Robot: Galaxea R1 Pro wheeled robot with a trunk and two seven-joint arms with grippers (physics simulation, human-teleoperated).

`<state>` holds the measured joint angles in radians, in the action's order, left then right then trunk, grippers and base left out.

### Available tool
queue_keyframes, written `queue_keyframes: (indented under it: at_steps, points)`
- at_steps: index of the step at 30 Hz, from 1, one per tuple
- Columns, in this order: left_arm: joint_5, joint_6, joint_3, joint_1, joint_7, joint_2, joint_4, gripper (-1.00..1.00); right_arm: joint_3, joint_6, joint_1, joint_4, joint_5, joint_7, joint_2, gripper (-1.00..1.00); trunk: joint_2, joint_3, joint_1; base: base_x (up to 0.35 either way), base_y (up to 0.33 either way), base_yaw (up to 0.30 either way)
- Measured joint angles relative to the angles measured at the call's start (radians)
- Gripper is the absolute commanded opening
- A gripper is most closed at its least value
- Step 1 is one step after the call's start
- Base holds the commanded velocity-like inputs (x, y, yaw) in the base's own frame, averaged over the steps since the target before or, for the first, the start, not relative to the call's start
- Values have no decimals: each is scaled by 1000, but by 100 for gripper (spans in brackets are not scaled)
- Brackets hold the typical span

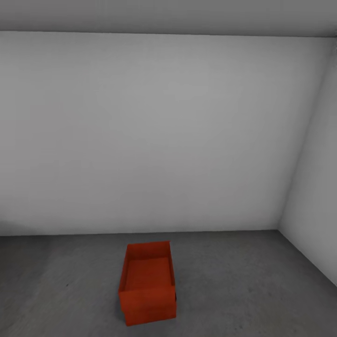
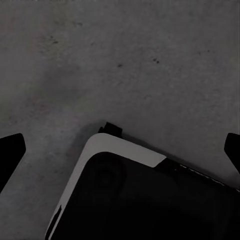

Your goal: Move the two storage containers from the living room to the garage. In the garage, place one container on the floor and stack the other container on top of it (either order is fine).

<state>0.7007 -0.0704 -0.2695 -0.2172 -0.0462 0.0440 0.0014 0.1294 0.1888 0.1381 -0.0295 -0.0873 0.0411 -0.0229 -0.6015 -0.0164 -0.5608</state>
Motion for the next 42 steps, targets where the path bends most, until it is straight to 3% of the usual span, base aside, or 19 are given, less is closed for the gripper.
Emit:
queue_keyframes:
  at_steps: [11, 30, 42]
  points:
    - [-1, -1, -1, 0, 0, -1, 0, 100, 3, -8, 0, 0, 4, -15, 0, 100, 0, 0, 0, 0, 0, 32]
    - [-1, -7, -1, 0, 0, -11, 0, 100, 7, -9, 0, 0, 10, -20, 0, 100, 0, 1, 0, 0, 0, 252]
    - [-9, -11, -4, 0, 1, -8, -6, 100, 9, -9, 0, 0, 10, -20, 0, 100, 0, 0, 0, 0, 0, 35]
